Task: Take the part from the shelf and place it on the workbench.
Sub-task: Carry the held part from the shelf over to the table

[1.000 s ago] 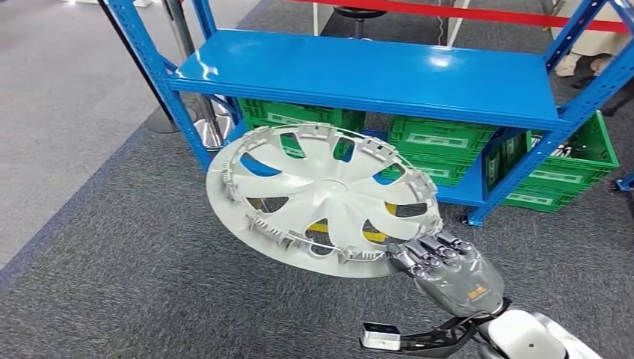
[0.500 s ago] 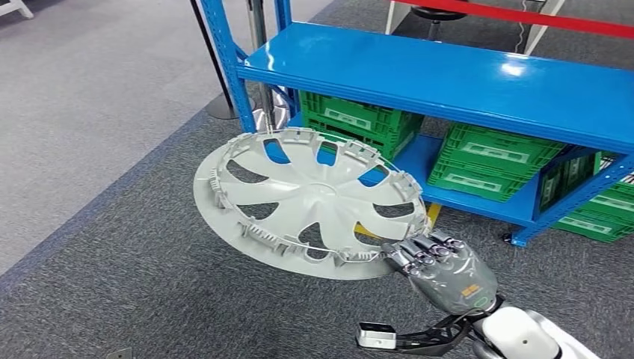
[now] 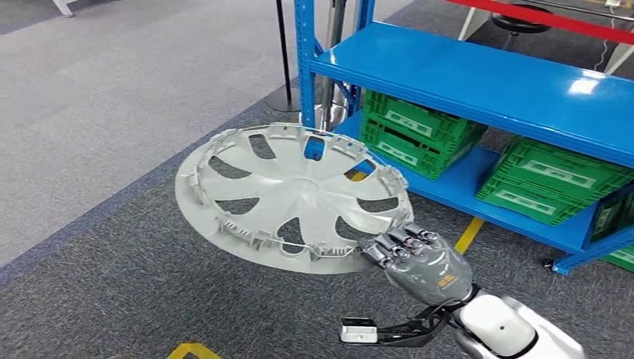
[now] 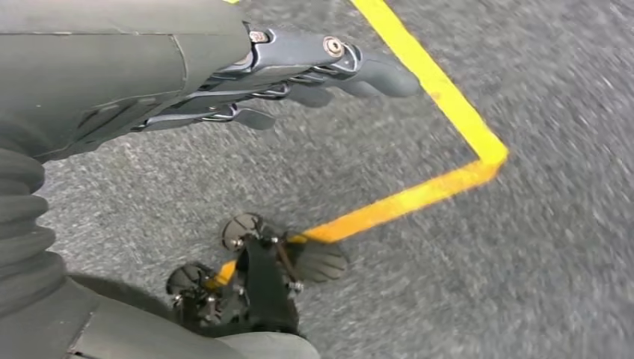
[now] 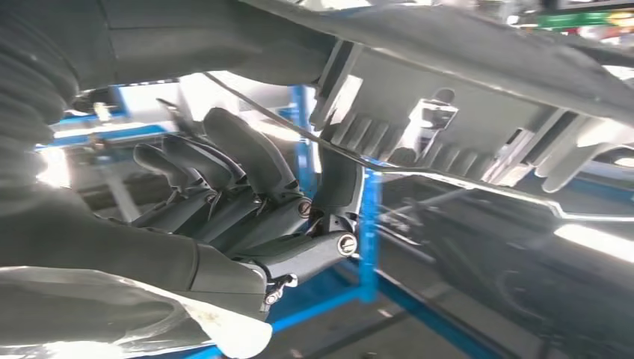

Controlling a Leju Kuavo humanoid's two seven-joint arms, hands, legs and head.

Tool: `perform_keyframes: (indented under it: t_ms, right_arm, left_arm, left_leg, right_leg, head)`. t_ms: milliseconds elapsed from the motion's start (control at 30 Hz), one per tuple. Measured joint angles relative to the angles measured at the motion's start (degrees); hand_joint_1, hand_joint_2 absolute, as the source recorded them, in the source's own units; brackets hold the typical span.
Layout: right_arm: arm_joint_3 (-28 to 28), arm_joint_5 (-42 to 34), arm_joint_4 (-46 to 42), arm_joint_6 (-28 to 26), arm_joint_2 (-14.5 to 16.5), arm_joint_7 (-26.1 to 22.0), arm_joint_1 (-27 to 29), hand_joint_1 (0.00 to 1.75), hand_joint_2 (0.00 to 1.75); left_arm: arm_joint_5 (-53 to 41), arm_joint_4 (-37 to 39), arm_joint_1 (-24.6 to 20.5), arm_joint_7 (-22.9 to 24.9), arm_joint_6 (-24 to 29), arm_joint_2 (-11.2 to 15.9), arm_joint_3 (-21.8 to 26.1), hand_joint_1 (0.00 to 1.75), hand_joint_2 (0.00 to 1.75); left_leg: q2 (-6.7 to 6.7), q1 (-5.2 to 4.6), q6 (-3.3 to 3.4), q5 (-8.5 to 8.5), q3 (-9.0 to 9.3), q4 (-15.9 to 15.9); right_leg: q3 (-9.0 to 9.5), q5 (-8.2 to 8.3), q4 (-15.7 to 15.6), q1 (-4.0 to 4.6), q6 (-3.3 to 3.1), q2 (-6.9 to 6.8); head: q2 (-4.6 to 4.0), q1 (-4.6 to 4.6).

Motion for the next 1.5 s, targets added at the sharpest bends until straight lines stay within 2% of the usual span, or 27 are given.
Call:
perform_keyframes:
  t_ms: [67, 133, 200, 233, 267, 300, 367, 433, 500, 533, 600, 667, 733, 767, 800, 867, 933, 967, 1033, 1100, 1167, 1233, 1267, 1333, 1400, 1467, 1500]
  right_arm:
    - [0.54, -0.22, 0.37, 0.09, 0.34, -0.09, -0.64, 1.75, 1.75]
    - [1.02, -0.57, 0.65, 0.2, 0.38, -0.13, -0.88, 1.75, 1.75]
    - [1.54, -0.88, 0.95, 0.32, 0.39, -0.15, -0.9, 1.75, 1.75]
    - [1.81, -1.01, 1.1, 0.39, 0.4, -0.15, -0.9, 1.75, 1.75]
    - [2.05, -1.1, 1.21, 0.45, 0.4, -0.16, -0.91, 1.75, 1.75]
    - [2.24, -1.16, 1.27, 0.5, 0.4, -0.17, -0.92, 1.75, 1.75]
    - [2.48, -1.24, 1.33, 0.54, 0.39, -0.2, -0.98, 1.75, 1.75]
    - [2.61, -1.38, 1.42, 0.57, 0.4, -0.27, -1.23, 1.75, 1.75]
    - [2.76, -1.49, 1.47, 0.62, 0.53, -0.41, -1.69, 1.75, 1.75]
    - [2.84, -1.5, 1.49, 0.66, 0.61, -0.48, -1.89, 1.75, 1.75]
    - [2.98, -1.53, 1.5, 0.71, 0.73, -0.62, -2.09, 1.75, 1.75]
    - [3.07, -1.59, 1.51, 0.75, 0.79, -0.72, -2.13, 1.75, 1.75]
    - [3.13, -1.74, 1.6, 0.85, 0.8, -0.8, -2.2, 1.75, 1.75]
    - [3.16, -1.85, 1.66, 0.91, 0.8, -0.84, -2.25, 1.75, 1.75]
    - [3.19, -1.93, 1.71, 0.97, 0.82, -0.87, -2.3, 1.75, 1.75]
    - [3.21, -2.01, 1.76, 1.06, 0.85, -0.89, -2.45, 1.75, 1.75]
    - [3.27, -1.99, 1.83, 1.1, 0.87, -0.91, -2.67, 1.75, 1.75]
    - [3.36, -1.97, 1.88, 1.14, 0.92, -0.96, -2.8, 1.75, 1.75]
    - [3.61, -1.87, 2.01, 1.27, 1.1, -1.07, -3.14, 1.75, 1.75]
    - [3.87, -1.69, 2.18, 1.53, 1.25, -1.18, -3.58, 1.75, 1.75]
    - [4.06, -1.55, 2.46, 1.76, 1.27, -1.25, -3.89, 1.75, 1.75]
    - [4.24, -1.5, 2.81, 1.89, 1.28, -1.25, -3.94, 1.75, 1.75]
    - [4.37, -1.5, 2.98, 1.94, 1.29, -1.24, -3.95, 1.75, 1.75]
    - [4.54, -1.49, 3.18, 2.02, 1.32, -1.25, -3.97, 1.75, 1.75]
    - [4.58, -1.5, 3.3, 2.05, 1.33, -1.25, -4.05, 1.75, 1.75]
    - [4.67, -1.49, 3.41, 2.06, 1.41, -1.24, -4.17, 1.75, 1.75]
    - [4.73, -1.5, 3.45, 2.07, 1.47, -1.22, -4.27, 1.75, 1.75]
  left_arm:
    - [0.09, 0.0, 0.15, 0.01, -0.09, 0.35, 0.36, 0.0, 1.75]
    - [0.13, 0.0, 0.09, 0.02, -0.29, 0.63, 0.5, 0.0, 1.75]
    - [0.11, 0.0, 0.03, 0.11, -0.49, 0.74, 0.55, 0.0, 1.75]
    - [0.1, 0.0, 0.05, 0.15, -0.54, 0.76, 0.57, 0.0, 1.75]
    - [0.09, 0.0, 0.07, 0.19, -0.57, 0.79, 0.59, 0.0, 1.75]
    - [0.11, 0.0, 0.08, 0.19, -0.57, 0.83, 0.61, 0.0, 1.75]
    - [0.16, 0.0, 0.09, 0.18, -0.57, 0.91, 0.63, 0.0, 1.75]
    - [0.19, 0.0, 0.09, 0.15, -0.58, 0.98, 0.67, 0.0, 1.75]
    - [0.18, 0.0, 0.28, 0.08, -0.6, 1.04, 0.76, 0.0, 1.75]
    - [0.17, 0.0, 0.4, 0.04, -0.59, 1.1, 0.83, 0.0, 1.75]
    - [0.17, 0.0, 0.42, -0.02, -0.58, 1.22, 0.91, 0.0, 1.75]
    - [0.15, 0.0, 0.25, -0.03, -0.59, 1.24, 0.92, 0.0, 1.75]
    - [0.11, 0.0, 0.19, -0.03, -0.63, 1.21, 0.92, 0.0, 1.75]
    - [0.08, 0.0, 0.23, -0.03, -0.65, 1.21, 0.92, 0.0, 1.75]
    - [0.05, 0.0, 0.26, -0.03, -0.66, 1.21, 0.92, 0.0, 1.75]
    - [-0.08, 0.0, 0.21, -0.08, -0.6, 1.14, 0.92, 0.0, 1.75]
    - [-0.25, 0.0, 0.02, -0.18, -0.4, 0.86, 0.92, 0.0, 1.75]
    - [-0.31, 0.0, -0.03, -0.21, -0.24, 0.66, 0.92, 0.0, 1.75]
    - [-0.37, 0.0, 0.07, -0.22, 0.1, 0.32, 0.92, 0.0, 1.75]
    - [-0.36, 0.0, 0.06, -0.17, 0.27, 0.01, 0.93, 0.0, 1.75]
    - [-0.44, 0.0, -0.13, -0.06, 0.17, -0.23, 0.94, 0.0, 1.75]
    - [-0.63, 0.0, -0.21, 0.15, -0.04, -0.39, 0.94, 0.0, 1.75]
    - [-0.73, 0.0, -0.19, 0.26, -0.14, -0.45, 0.94, 0.0, 1.75]
    - [-0.75, 0.0, -0.13, 0.46, -0.22, -0.53, 0.94, 0.0, 1.75]
    - [-0.75, 0.0, -0.13, 0.58, -0.28, -0.59, 0.94, 0.0, 1.75]
    - [-0.75, 0.0, -0.1, 0.67, -0.34, -0.64, 0.94, 0.0, 1.75]
    - [-0.75, 0.0, 0.0, 0.71, -0.36, -0.66, 0.94, 0.0, 1.75]
  left_leg:
    - [-1.2, 0.21, 0.88, 0.35, -0.01, -0.38]
    - [-2.46, 0.28, 1.52, 0.57, -0.06, -0.56]
    - [-3.99, 0.08, 1.83, 0.64, -0.14, -0.55]
    - [-4.83, -0.02, 1.88, 0.66, -0.13, -0.53]
    - [-5.68, -0.08, 1.9, 0.68, -0.11, -0.49]
    - [-6.52, -0.1, 1.9, 0.69, -0.07, -0.4]
    - [-8.05, -0.08, 1.74, 0.69, -0.25, -0.04]
    - [-9.25, 0.12, 1.13, 0.95, -0.91, 0.21]
    - [-10.28, 0.35, 0.28, 1.41, -1.42, 0.09]
    - [-9.87, 0.31, -0.08, 1.33, -1.53, 0.2]
    - [-7.03, 0.08, -0.72, -0.42, -2.62, 2.81]
    - [-4.02, 0.27, -1.34, -4.04, -5.63, 9.75]
    - [-3.27, 0.81, -1.86, -5.92, -8.05, 15.42]
    - [-3.08, 1.04, -2.03, -5.3, -7.88, 15.35]
    - [-2.75, 1.2, -2.11, -3.75, -6.63, 13.01]
    - [-0.35, 0.97, -1.89, -0.46, -2.71, 5.29]
    - [1.67, 0.37, -1.03, 0.62, -0.61, 0.65]
    - [1.7, 0.05, -0.53, 0.38, -0.59, 0.21]
    - [0.34, 0.05, 0.42, 0.56, -0.62, -0.2]
    - [-1.03, 0.26, 1.3, 0.9, -0.35, -0.75]
    - [-2.45, 0.31, 1.97, 1.03, -0.28, -0.94]
    - [-4.09, 0.18, 2.26, 1.0, -0.28, -0.93]
    - [-4.96, 0.13, 2.29, 0.99, -0.22, -0.91]
    - [-6.7, 0.16, 2.22, 0.96, -0.03, -0.77]
    - [-8.23, 0.15, 1.85, 0.84, -0.19, -0.31]
    - [-9.45, 0.24, 1.17, 0.94, -0.72, 0.01]
    - [-10.01, 0.33, 0.83, 1.09, -0.93, 0.03]
  right_leg:
    - [-0.62, -1.34, 1.32, -0.23, 0.42, 1.96]
    - [-3.37, -4.57, 7.16, -0.31, 0.44, 5.3]
    - [-7.0, -7.1, 14.38, -0.22, 0.32, 6.59]
    - [-8.01, -6.96, 15.9, -0.18, 0.23, 6.76]
    - [-8.01, -5.68, 15.22, -0.16, 0.11, 6.89]
    - [-7.0, -3.52, 12.42, -0.16, -0.07, 7.23]
    - [-3.95, 0.22, 5.13, -0.25, -0.48, 9.5]
    - [-2.18, 1.14, 1.34, -0.22, -0.75, 11.28]
    - [-1.79, 1.17, 0.72, -0.1, -1.09, 10.62]
    - [-1.64, 1.38, 0.44, -0.15, -1.38, 9.96]
    - [-1.27, 1.67, -0.08, -0.35, -1.93, 8.38]
    - [-1.13, 1.61, -0.16, -0.28, -2.17, 6.63]
    - [-1.07, 1.47, -0.15, -0.24, -2.23, 4.87]
    - [-1.01, 1.4, -0.15, -0.24, -2.18, 4.08]
    - [-0.91, 1.31, -0.15, -0.24, -2.08, 3.37]
    - [-0.65, 1.01, -0.12, -0.09, -1.69, 2.11]
    - [-0.48, 0.68, -0.1, 0.23, -1.08, 0.96]
    - [-0.38, 0.58, -0.17, 0.35, -0.72, 0.34]
    - [-0.07, 0.22, -0.34, 0.19, -0.02, -0.53]
    - [-0.95, -1.52, 1.86, -0.07, 0.35, 1.81]
    - [-4.35, -4.91, 8.73, -0.17, 0.4, 5.46]
    - [-8.2, -6.96, 15.6, -0.15, 0.46, 6.7]
    - [-9.03, -6.41, 16.45, -0.17, 0.47, 6.86]
    - [-7.28, -2.18, 11.25, -0.27, 0.38, 7.47]
    - [-3.97, 1.16, 3.81, -0.53, 0.17, 9.72]
    - [-2.45, 1.61, 0.88, -0.55, -0.16, 11.01]
    - [-2.24, 1.62, 0.64, -0.46, -0.4, 10.61]
  head:
    - [0.0, 0.07]
    - [0.0, 0.26]
    - [0.0, 0.36]
    - [0.0, 0.37]
    - [0.0, 0.36]
    - [0.0, 0.36]
    - [0.0, 0.34]
    - [0.0, 0.31]
    - [0.0, 0.27]
    - [0.0, 0.22]
    - [0.0, -0.1]
    - [0.0, -0.39]
    - [0.0, -0.41]
    - [0.0, -0.41]
    - [0.0, -0.42]
    - [0.0, -0.44]
    - [0.0, -0.42]
    - [0.0, -0.43]
    - [0.0, -0.44]
    - [0.0, -0.24]
    - [0.0, 0.08]
    - [0.0, 0.16]
    - [0.0, 0.16]
    - [0.0, 0.18]
    - [0.0, 0.14]
    - [0.0, 0.09]
    - [0.0, 0.08]
